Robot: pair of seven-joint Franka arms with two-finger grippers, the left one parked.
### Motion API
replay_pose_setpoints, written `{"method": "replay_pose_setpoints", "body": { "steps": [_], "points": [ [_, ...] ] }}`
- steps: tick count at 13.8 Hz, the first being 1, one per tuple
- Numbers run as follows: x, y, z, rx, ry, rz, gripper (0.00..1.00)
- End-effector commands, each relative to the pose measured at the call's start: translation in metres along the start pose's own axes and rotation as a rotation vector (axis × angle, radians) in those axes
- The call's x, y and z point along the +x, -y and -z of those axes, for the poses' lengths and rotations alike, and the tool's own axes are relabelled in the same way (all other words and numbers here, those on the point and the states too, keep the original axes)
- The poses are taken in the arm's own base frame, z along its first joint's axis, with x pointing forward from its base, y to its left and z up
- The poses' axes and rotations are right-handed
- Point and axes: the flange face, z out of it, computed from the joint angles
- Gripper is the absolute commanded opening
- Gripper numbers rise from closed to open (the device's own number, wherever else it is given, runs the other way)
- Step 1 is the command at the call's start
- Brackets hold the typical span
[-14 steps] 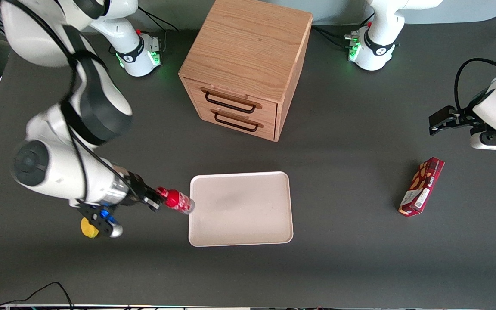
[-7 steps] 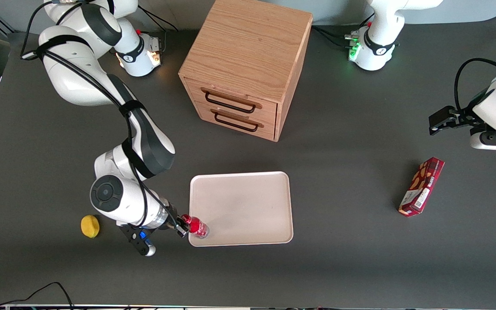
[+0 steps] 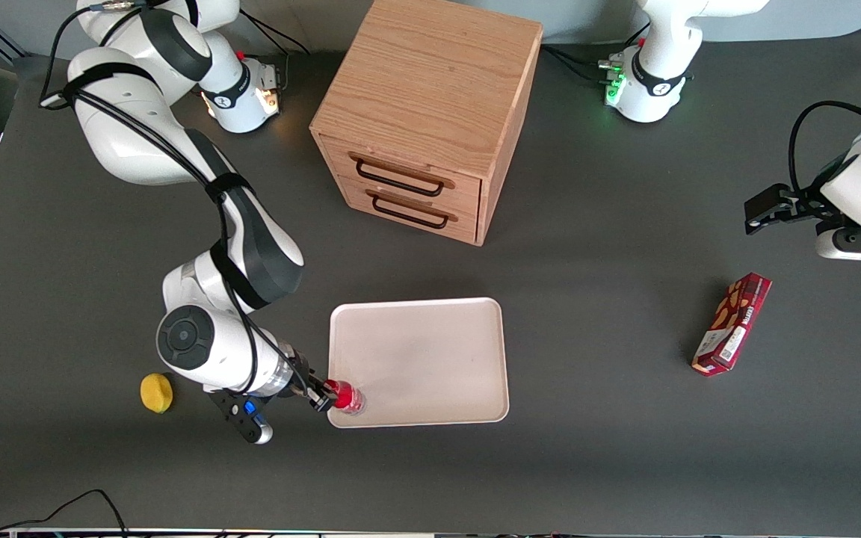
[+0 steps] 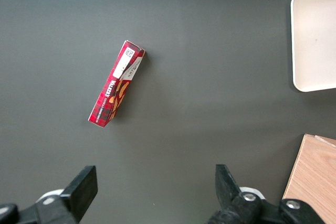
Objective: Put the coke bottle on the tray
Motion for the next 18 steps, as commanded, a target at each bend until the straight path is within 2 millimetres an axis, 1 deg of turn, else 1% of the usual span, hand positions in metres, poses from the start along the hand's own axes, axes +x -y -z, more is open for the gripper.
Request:
{"method": "replay_pose_setpoints", "body": {
  "steps": [1, 2, 3, 5, 6, 7, 8, 9, 10, 11, 12, 13, 14, 15, 16, 17, 18],
  "points": [
    [-0.021, -0.037, 0.134, -0.086, -0.024, 0.171, 1.0],
    [-0.037, -0.054, 0.175, -0.127, -0.018, 0.242, 1.0],
    [-0.05, -0.075, 0.205, -0.183, -0.011, 0.307, 1.0],
    [-0.074, -0.115, 0.251, -0.226, 0.035, 0.4, 1.0],
    [-0.073, -0.145, 0.27, -0.223, 0.06, 0.41, 1.0],
    [-0.07, -0.18, 0.285, -0.204, 0.081, 0.428, 1.0],
    [-0.068, -0.214, 0.292, -0.171, 0.104, 0.447, 1.0],
    [-0.07, -0.244, 0.291, -0.161, 0.105, 0.461, 1.0],
    [-0.076, -0.272, 0.284, -0.158, 0.102, 0.48, 1.0],
    [-0.08, -0.298, 0.272, -0.153, 0.096, 0.48, 1.0],
    [-0.084, -0.319, 0.259, -0.143, 0.081, 0.463, 1.0],
    [-0.092, -0.332, 0.244, -0.136, 0.063, 0.455, 1.0],
    [-0.097, -0.338, 0.235, -0.135, 0.056, 0.453, 1.0],
    [-0.096, -0.337, 0.236, -0.132, 0.056, 0.453, 1.0],
    [-0.091, -0.335, 0.243, -0.122, 0.046, 0.432, 1.0],
    [-0.082, -0.333, 0.253, -0.114, 0.042, 0.423, 1.0],
    [-0.08, -0.331, 0.255, -0.127, 0.068, 0.421, 1.0]
  ]
}}
